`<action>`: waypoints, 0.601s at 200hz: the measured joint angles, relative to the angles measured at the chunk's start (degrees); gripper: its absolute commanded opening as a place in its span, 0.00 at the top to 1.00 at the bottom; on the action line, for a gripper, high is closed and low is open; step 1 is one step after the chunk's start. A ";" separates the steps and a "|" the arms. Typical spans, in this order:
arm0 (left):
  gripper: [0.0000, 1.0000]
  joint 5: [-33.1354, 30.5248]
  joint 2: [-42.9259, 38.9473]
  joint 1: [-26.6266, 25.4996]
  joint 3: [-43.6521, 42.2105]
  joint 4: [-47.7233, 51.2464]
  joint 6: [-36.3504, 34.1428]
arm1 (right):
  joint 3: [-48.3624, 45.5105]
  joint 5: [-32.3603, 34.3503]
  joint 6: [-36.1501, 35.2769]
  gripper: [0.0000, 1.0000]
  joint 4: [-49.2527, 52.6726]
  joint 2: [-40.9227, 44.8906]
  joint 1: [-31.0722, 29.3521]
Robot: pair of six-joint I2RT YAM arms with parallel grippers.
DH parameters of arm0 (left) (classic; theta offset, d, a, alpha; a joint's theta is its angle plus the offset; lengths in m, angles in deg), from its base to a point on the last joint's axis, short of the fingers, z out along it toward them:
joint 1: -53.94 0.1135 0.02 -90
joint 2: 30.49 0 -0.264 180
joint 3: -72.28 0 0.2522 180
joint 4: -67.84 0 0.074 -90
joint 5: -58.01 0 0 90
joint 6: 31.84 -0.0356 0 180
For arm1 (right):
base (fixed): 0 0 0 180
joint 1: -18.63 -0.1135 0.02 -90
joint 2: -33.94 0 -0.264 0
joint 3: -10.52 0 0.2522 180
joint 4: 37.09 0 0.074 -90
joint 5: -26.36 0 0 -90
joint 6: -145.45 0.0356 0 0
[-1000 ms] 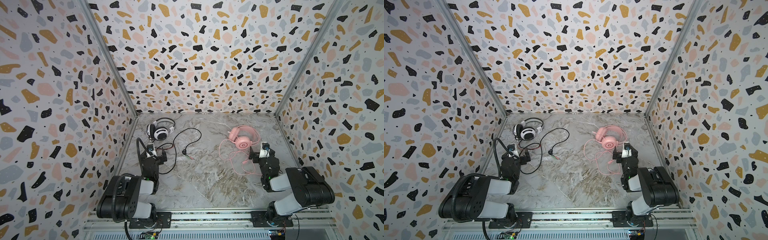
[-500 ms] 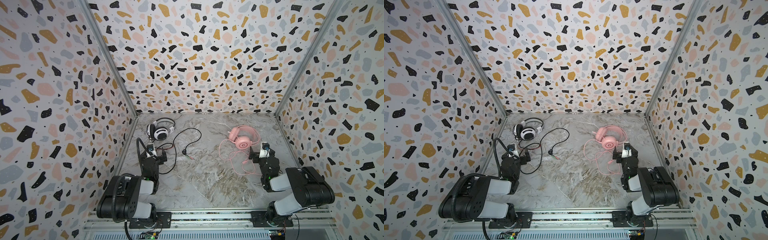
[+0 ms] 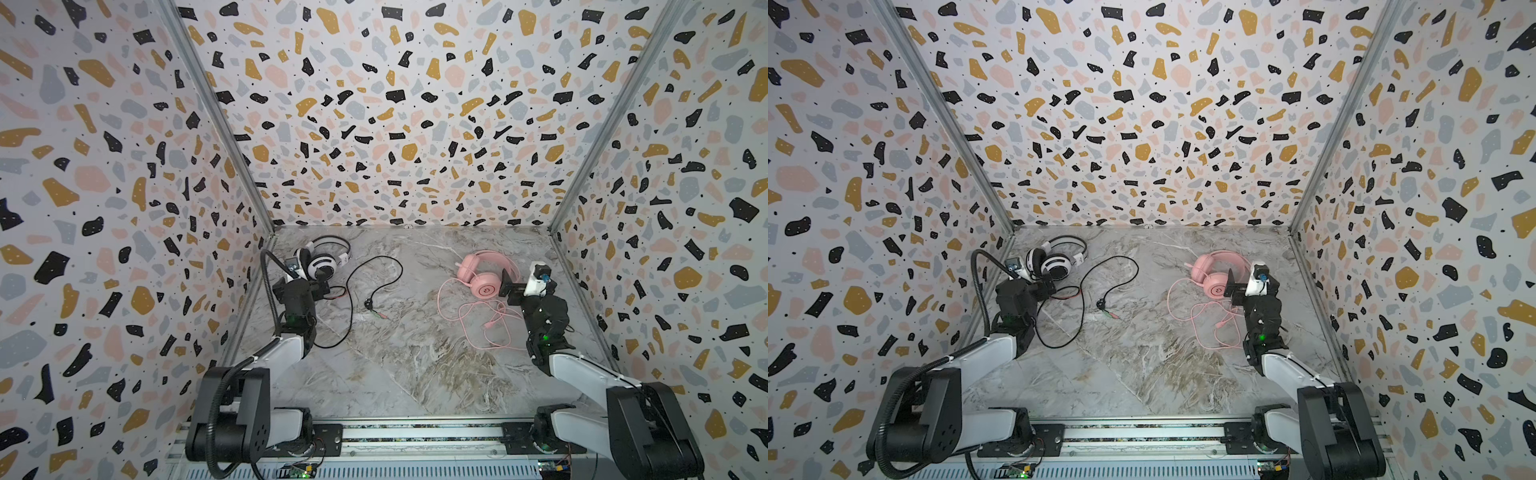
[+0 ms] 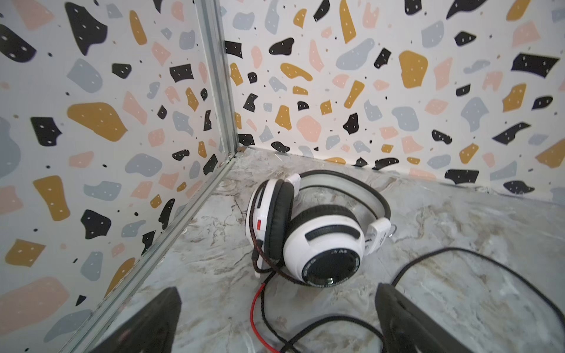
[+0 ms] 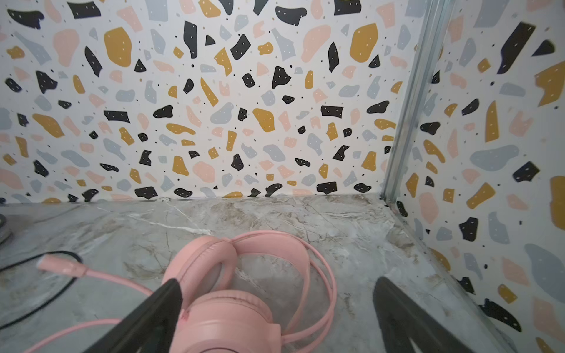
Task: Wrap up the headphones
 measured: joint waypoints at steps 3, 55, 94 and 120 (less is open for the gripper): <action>0.00 -0.35 -0.44 0.00 0.33 0.98 0.66 | 0.83 -0.96 1.01 0.01 1.16 0.13 0.52; 0.00 3.67 -3.30 1.68 12.74 26.56 9.75 | 12.09 -16.59 10.73 0.00 21.35 -2.12 0.55; 0.00 10.58 7.23 2.03 38.10 44.94 6.71 | 18.84 -18.84 9.57 0.00 33.33 -2.36 -11.30; 0.00 14.43 16.48 3.26 50.34 52.83 5.27 | 22.16 -19.52 9.20 0.00 38.56 -2.34 -17.49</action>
